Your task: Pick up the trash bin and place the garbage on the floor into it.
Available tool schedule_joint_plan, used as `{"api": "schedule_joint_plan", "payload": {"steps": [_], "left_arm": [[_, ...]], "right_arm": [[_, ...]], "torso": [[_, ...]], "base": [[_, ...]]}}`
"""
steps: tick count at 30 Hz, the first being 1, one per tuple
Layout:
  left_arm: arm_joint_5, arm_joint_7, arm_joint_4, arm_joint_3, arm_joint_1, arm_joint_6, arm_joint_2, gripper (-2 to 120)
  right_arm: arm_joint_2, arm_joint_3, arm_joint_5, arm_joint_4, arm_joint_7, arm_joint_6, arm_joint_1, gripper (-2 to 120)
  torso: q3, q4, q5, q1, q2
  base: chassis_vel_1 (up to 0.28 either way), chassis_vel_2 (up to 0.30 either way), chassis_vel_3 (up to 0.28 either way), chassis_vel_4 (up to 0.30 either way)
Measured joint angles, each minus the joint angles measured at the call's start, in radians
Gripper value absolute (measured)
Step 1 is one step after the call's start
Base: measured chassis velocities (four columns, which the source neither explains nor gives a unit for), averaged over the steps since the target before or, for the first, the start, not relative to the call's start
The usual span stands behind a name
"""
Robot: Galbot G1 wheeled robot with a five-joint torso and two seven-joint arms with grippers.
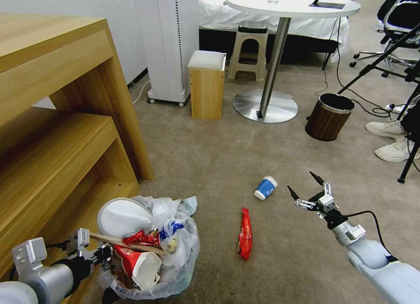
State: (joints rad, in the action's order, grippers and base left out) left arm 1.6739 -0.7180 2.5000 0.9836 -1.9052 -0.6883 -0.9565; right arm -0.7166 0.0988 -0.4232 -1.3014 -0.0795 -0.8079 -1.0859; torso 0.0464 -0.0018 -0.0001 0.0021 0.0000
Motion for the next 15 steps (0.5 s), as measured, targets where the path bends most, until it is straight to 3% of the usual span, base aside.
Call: {"api": "schedule_joint_plan", "payload": {"steps": [15], "left_arm": [[0.0,0.002,0.0,0.003,-0.002,0.0,0.004,0]], "right_arm": [[-0.002,-0.004,0.017,-0.013,0.001,0.0,-0.001,92]], "torso": [[0.0,0.0001,0.0001,0.0,0.0]], "base": [[-0.035,0.028,0.032,-0.026]]}}
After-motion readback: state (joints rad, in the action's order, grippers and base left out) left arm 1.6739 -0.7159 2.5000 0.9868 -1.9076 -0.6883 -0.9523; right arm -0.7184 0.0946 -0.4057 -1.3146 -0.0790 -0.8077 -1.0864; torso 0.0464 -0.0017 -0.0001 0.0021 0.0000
